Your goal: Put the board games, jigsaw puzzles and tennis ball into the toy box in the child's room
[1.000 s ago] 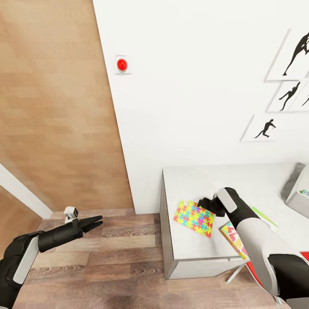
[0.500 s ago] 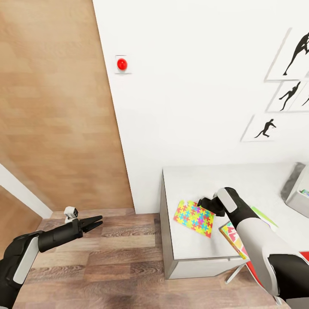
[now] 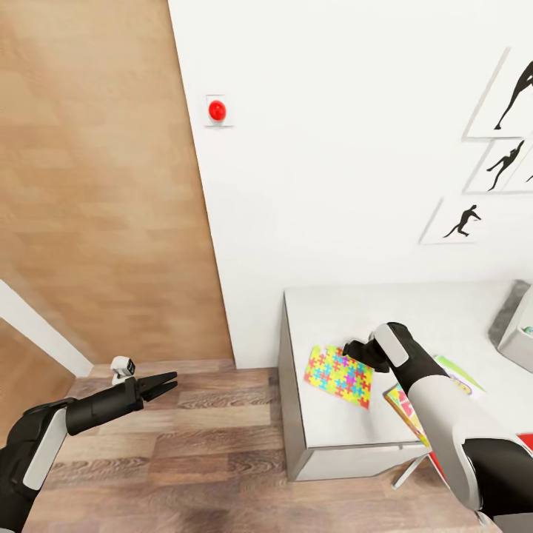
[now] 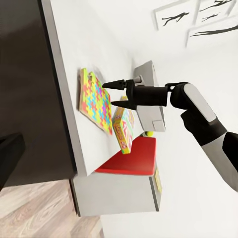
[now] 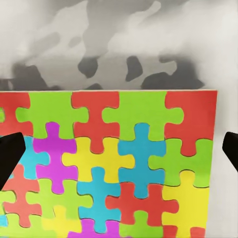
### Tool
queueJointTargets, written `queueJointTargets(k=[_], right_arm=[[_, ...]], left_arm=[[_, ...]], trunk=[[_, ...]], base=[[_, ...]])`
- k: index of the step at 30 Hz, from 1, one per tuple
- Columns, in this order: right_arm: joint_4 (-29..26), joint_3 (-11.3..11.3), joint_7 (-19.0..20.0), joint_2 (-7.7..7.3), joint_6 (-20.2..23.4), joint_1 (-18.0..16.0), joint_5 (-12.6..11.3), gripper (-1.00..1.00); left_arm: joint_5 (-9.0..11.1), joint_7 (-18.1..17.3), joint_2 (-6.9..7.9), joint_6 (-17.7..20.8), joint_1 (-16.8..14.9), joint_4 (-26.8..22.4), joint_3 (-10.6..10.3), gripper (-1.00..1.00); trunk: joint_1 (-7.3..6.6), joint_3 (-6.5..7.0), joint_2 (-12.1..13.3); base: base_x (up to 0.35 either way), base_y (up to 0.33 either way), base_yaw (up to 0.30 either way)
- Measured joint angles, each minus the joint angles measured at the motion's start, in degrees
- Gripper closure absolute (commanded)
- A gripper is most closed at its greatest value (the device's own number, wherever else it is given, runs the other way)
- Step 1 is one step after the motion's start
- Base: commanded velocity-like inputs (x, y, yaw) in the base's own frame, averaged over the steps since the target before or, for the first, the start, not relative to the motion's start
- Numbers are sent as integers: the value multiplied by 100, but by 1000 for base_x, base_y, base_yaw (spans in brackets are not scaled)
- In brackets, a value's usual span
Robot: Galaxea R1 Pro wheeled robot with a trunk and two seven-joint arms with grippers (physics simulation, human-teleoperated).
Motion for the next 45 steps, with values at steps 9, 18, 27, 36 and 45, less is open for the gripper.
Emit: queueJointTargets(k=[9, 18, 27, 36, 45], right_arm=[[11, 2, 12, 1, -2, 0, -35, -100], [18, 0, 10, 2, -18, 1, -79, -100], [13, -1, 5, 1, -17, 0, -47, -100], [9, -1, 5, 1, -12, 0, -31, -100], [4, 2, 1, 0, 3, 0, -1, -100]], left_arm=[[-2, 0, 0, 0, 0, 0, 0, -100], [-4, 0, -1, 0, -1, 0, 0, -100], [1, -1, 0, 0, -1, 1, 0, -100], [1, 0, 0, 0, 0, 0, -6, -100], [2, 0, 0, 0, 0, 0, -7, -100]], trunk=[[1, 0, 0], [1, 0, 1], [0, 0, 0], [0, 0, 0], [-1, 0, 0]], base=[[-111, 172, 0], [-75, 87, 0], [-36, 42, 0], [-53, 108, 0], [-5, 119, 0]])
